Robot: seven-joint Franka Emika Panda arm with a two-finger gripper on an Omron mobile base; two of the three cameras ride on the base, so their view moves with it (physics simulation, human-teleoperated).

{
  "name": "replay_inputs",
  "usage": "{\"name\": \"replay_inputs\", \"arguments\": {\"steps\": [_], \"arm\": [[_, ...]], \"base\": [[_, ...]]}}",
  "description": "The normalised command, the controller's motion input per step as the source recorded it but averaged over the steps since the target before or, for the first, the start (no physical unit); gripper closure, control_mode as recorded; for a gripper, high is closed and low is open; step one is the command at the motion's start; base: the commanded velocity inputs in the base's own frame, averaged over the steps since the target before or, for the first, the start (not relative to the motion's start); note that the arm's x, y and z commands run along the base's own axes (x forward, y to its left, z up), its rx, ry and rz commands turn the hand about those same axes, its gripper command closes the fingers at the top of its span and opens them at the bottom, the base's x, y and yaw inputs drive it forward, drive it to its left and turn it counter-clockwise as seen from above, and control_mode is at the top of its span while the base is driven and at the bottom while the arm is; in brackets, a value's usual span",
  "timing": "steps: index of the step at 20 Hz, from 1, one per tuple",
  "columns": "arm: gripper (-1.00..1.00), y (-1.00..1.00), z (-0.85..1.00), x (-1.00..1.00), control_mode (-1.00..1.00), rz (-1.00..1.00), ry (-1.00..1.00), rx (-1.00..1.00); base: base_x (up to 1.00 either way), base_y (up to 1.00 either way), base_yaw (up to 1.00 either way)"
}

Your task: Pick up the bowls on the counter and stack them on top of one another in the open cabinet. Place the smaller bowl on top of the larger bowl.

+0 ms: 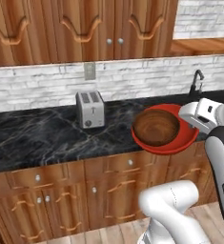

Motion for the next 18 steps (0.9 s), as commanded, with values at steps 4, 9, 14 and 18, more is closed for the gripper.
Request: {"name": "replay_inputs", "arguments": {"steps": [4,9,14,18], "arm": [[1.0,0.0,0.0,0.0,1.0,0.0,0.0,0.0],[1.0,0.0,0.0,0.0,1.0,0.0,0.0,0.0],[1.0,0.0,0.0,0.0,1.0,0.0,0.0,0.0],[1.0,0.0,0.0,0.0,1.0,0.0,0.0,0.0]], "base": [[0.16,-0.68,-0.01],[0.22,-0.66,0.0],[0.22,-0.67,0.0],[0.15,-0.66,0.0]]}}
